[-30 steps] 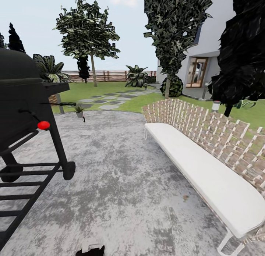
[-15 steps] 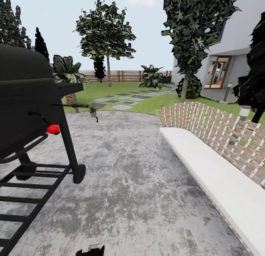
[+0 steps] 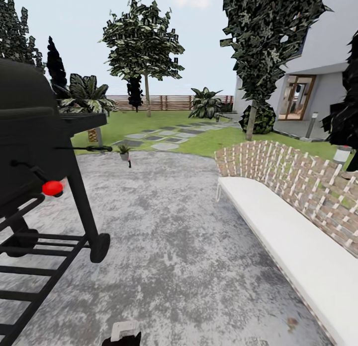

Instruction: Pick up the pesticide atomizer in the garden and spray insectifuge to fully cover both potted plants in the garden.

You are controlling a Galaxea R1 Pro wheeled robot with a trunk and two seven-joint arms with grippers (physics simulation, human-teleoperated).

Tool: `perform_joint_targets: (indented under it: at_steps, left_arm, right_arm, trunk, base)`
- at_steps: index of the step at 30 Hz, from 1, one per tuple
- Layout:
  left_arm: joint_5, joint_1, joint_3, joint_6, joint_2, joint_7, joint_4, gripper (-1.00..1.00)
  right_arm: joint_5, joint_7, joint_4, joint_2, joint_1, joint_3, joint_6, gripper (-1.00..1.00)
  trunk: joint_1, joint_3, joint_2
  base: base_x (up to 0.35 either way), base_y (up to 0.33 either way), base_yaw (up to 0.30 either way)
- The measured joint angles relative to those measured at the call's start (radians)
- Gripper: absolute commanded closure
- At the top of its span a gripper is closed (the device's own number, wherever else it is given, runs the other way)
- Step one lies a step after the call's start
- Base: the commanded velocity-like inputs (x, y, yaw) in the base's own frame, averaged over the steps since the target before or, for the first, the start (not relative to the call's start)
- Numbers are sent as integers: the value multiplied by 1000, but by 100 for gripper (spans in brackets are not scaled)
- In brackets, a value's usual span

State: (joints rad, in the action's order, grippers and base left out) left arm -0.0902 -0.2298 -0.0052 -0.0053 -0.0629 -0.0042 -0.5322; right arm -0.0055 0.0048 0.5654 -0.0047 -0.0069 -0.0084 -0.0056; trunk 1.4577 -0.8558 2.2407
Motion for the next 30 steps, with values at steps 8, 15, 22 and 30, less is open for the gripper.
perform_joint_targets:
  at_steps: [8,15,22,30]
  left_arm:
    - [0,0,1,0,0,0,0,-100]
    - [-1,0,1,1,0,0,0,-100]
    - [-1,0,1,0,0,0,0,-100]
    - [-1,0,1,0,0,0,0,-100]
  right_arm:
    - [-1,-2,1,0,0,0,0,-100]
    - [0,-2,0,0,0,0,0,-100]
    - [-1,-1,-1,-1,0,-1,0,-100]
    - [-1,-1,-1,0,0,0,0,-100]
  trunk:
    - [0,0,0]
    - [0,0,0]
    - [0,0,0]
    - [0,0,0]
  base:
    - [340,-105,0]
    - [340,-107,123]
    - [340,-107,121]
    - [340,-54,5]
